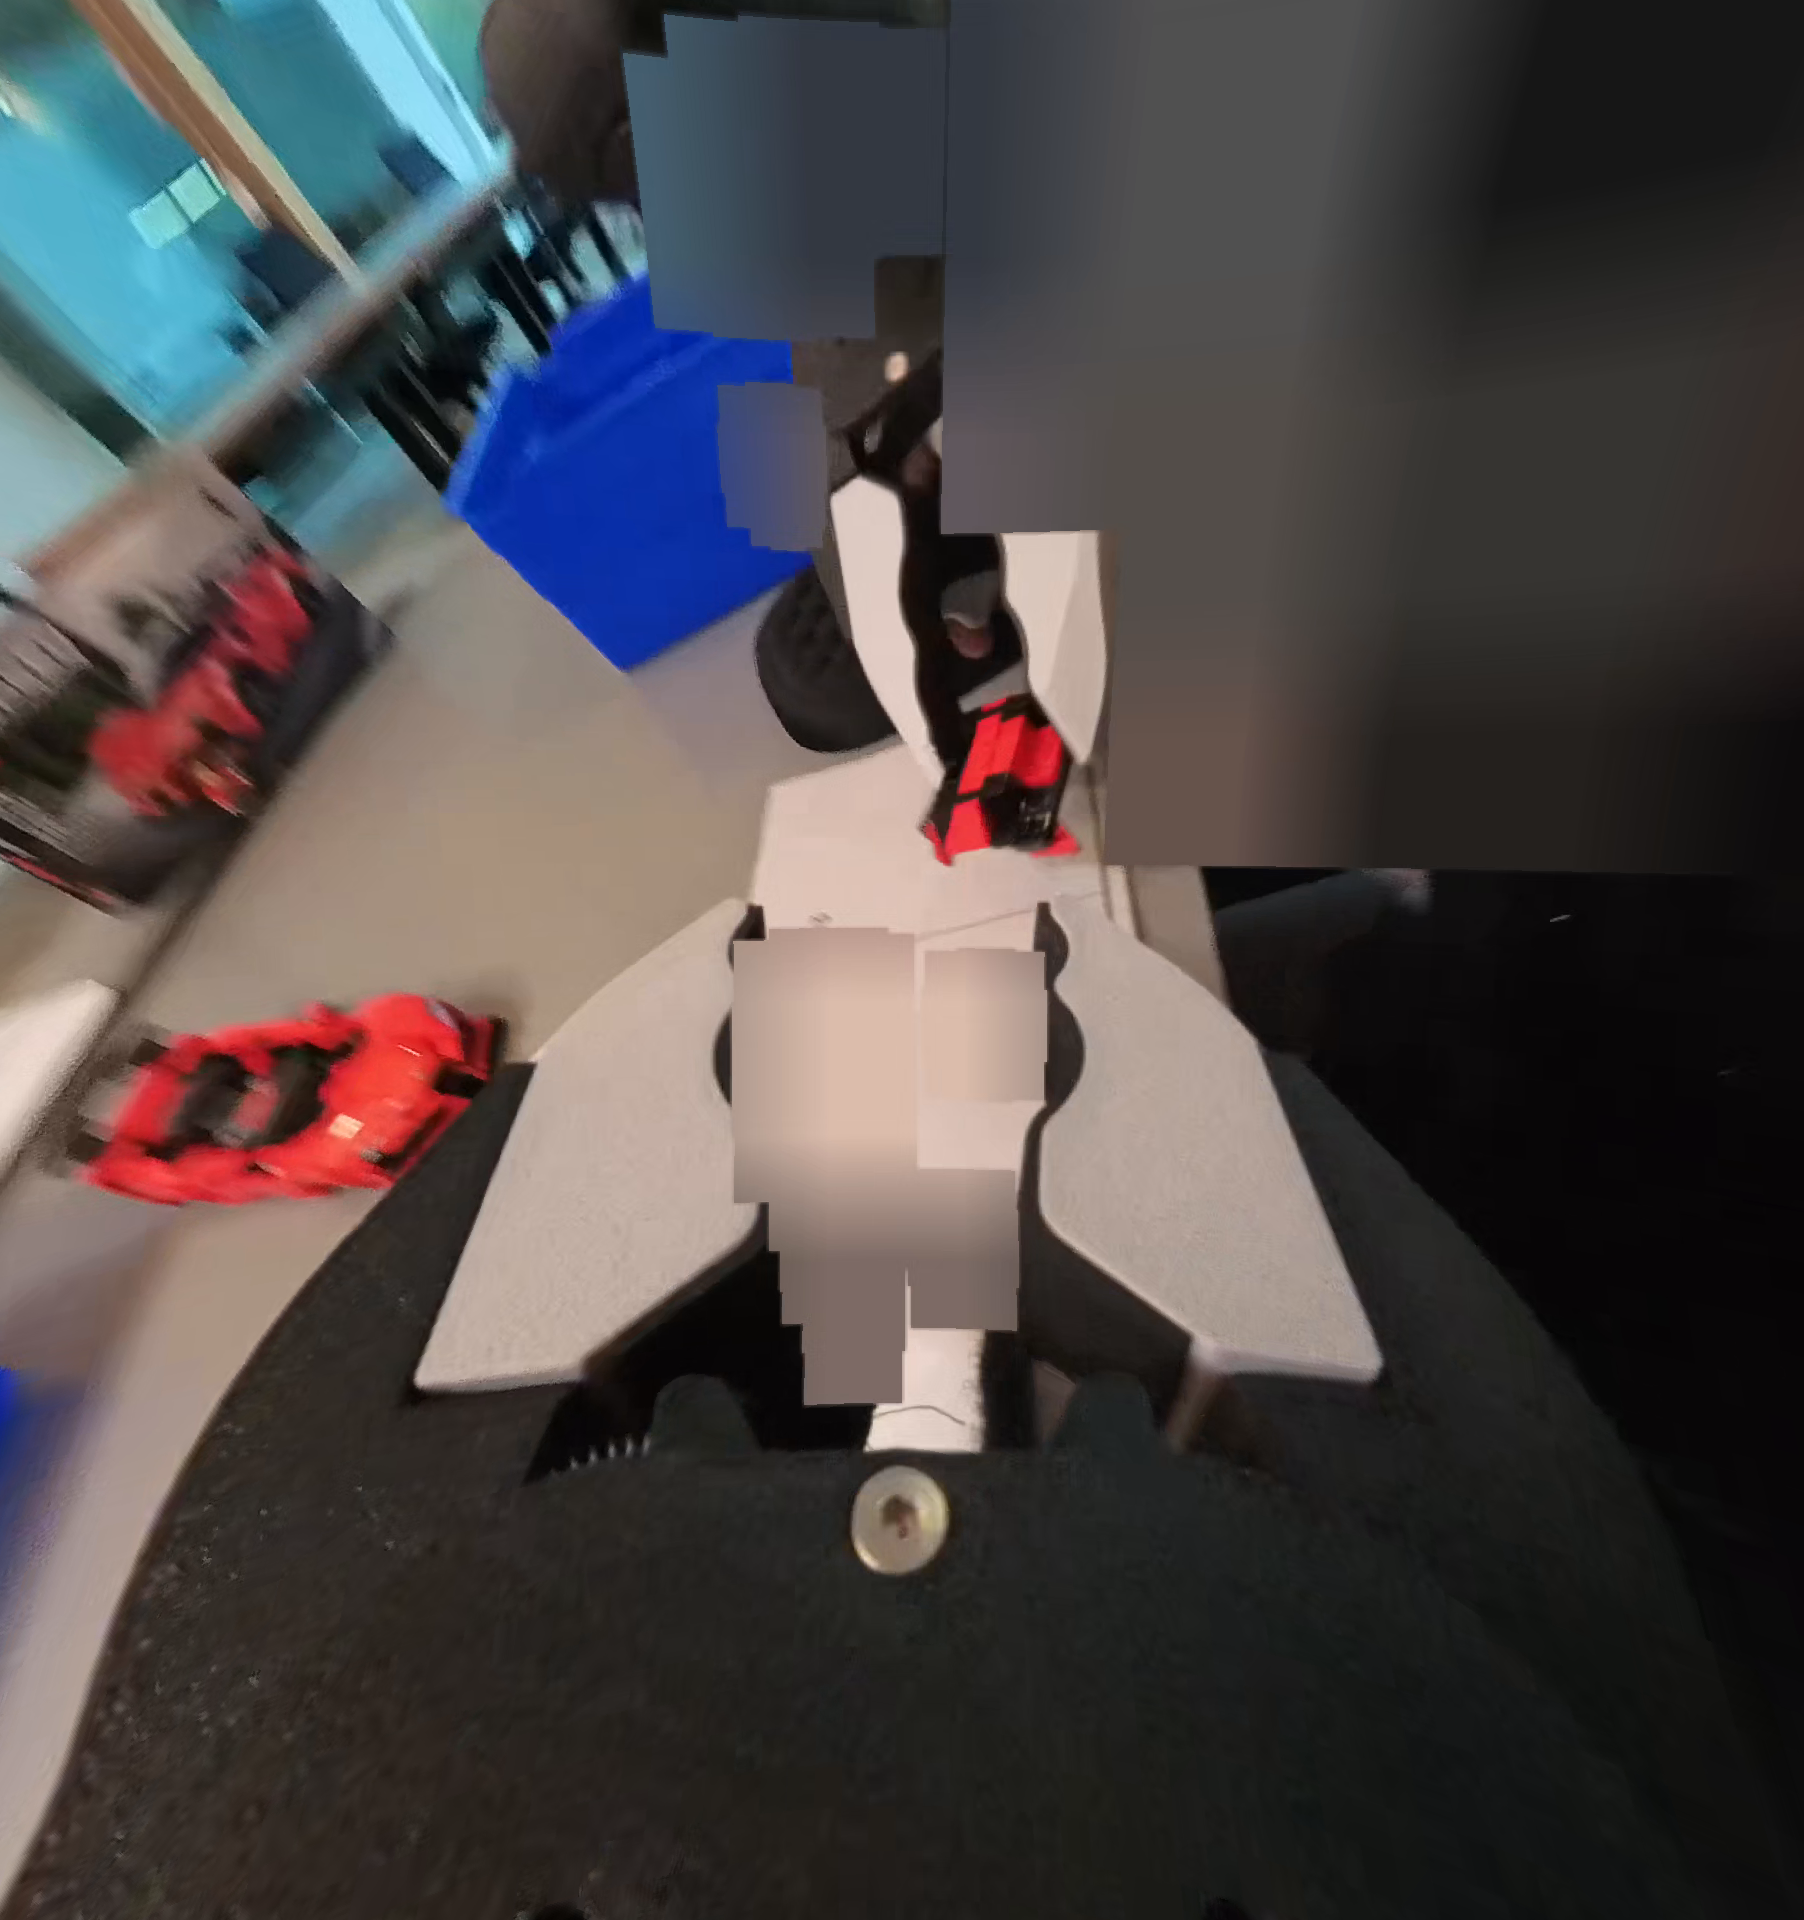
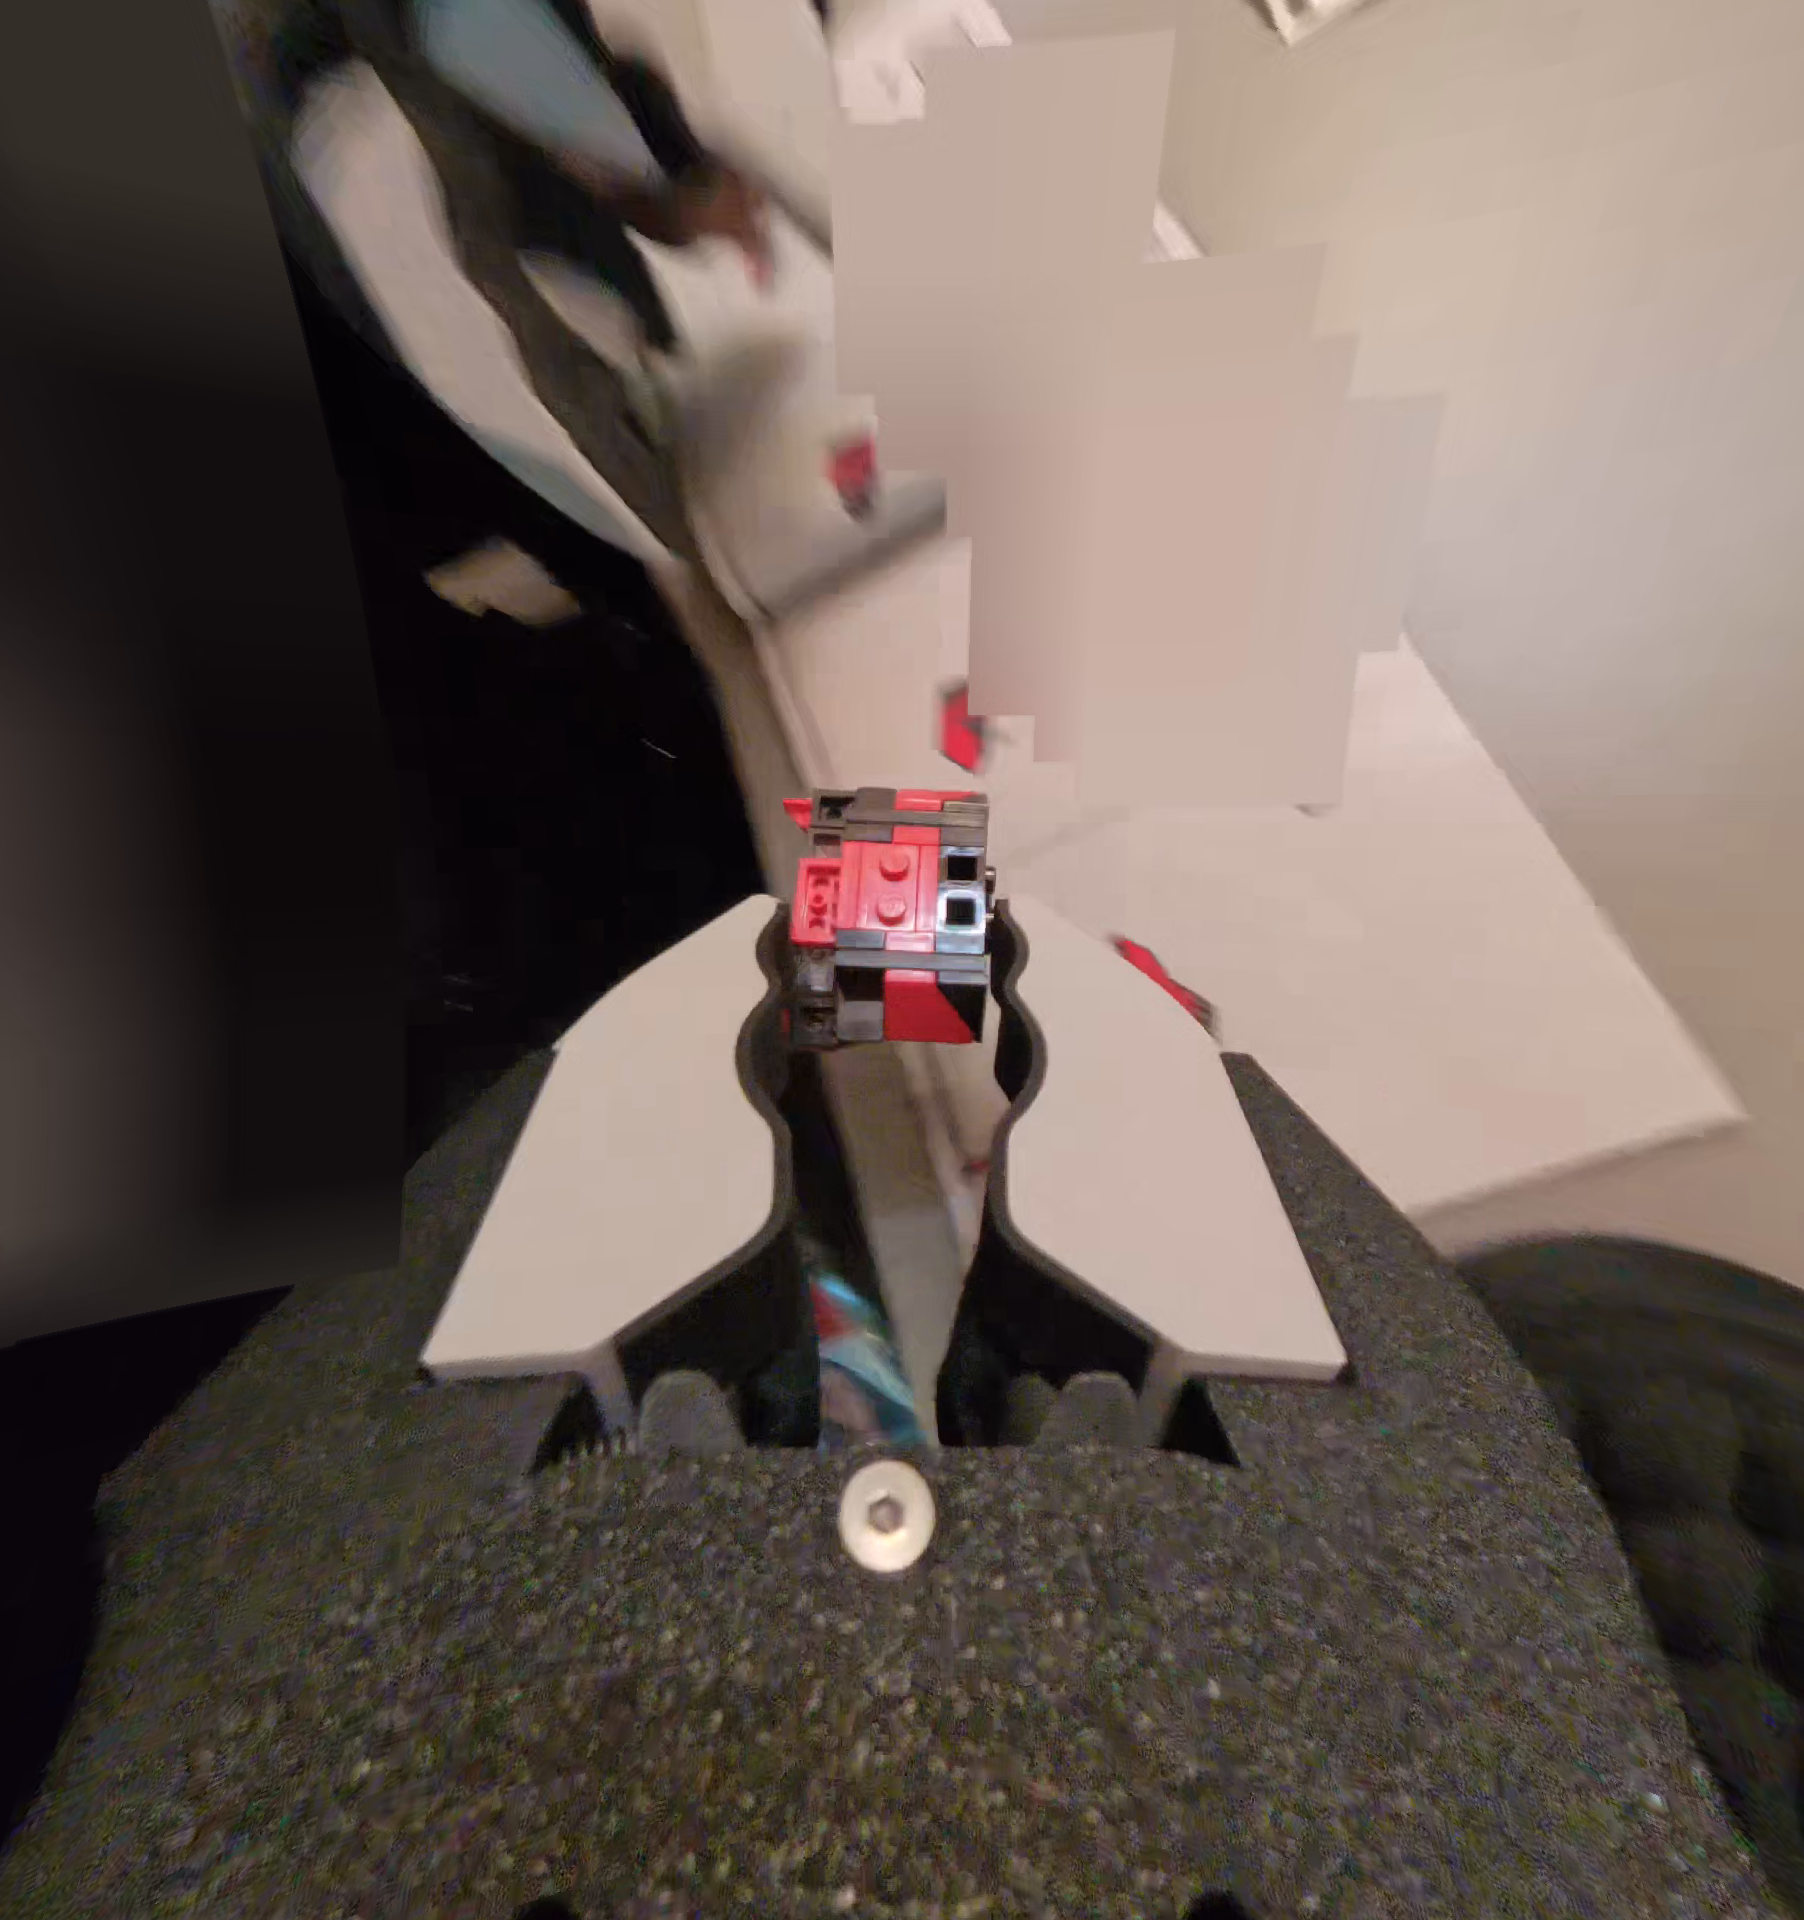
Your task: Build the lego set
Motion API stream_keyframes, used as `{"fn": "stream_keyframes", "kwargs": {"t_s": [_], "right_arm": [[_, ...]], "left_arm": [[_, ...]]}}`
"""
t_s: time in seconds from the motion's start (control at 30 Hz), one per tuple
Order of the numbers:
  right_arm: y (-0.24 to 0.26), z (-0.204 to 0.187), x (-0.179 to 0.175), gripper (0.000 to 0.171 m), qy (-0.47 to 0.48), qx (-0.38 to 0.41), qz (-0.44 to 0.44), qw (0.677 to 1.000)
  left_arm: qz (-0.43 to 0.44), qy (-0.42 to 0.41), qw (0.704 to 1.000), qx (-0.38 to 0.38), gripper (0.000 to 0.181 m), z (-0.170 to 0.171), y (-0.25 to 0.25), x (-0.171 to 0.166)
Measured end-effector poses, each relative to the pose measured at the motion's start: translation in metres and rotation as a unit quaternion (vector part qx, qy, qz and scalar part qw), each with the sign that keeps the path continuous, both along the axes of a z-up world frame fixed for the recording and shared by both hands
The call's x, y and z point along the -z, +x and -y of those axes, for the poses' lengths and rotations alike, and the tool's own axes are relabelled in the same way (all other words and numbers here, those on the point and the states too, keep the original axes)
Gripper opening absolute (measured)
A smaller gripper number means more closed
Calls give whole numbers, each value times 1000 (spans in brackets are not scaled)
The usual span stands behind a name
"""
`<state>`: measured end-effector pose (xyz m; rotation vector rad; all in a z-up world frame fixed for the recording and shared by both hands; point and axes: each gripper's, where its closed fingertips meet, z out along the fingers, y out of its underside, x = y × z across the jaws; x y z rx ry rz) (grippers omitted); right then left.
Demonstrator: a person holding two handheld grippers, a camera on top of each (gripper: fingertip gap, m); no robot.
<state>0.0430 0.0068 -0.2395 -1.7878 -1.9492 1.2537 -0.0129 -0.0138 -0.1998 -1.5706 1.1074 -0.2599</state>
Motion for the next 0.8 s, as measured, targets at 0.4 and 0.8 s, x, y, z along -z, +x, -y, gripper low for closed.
{"fn": "stream_keyframes", "kwargs": {"t_s": [0.4, 0.8], "right_arm": [[-21, 40, -77, 36, -375, -113, -12, 920], [-17, -40, -77, 130, 113, 46, -215, 969]], "left_arm": [[2, 156, 985, 78, 24, 5, 33, -36], [315, -64, 947, -25, 17, -23, -36, -57]]}}
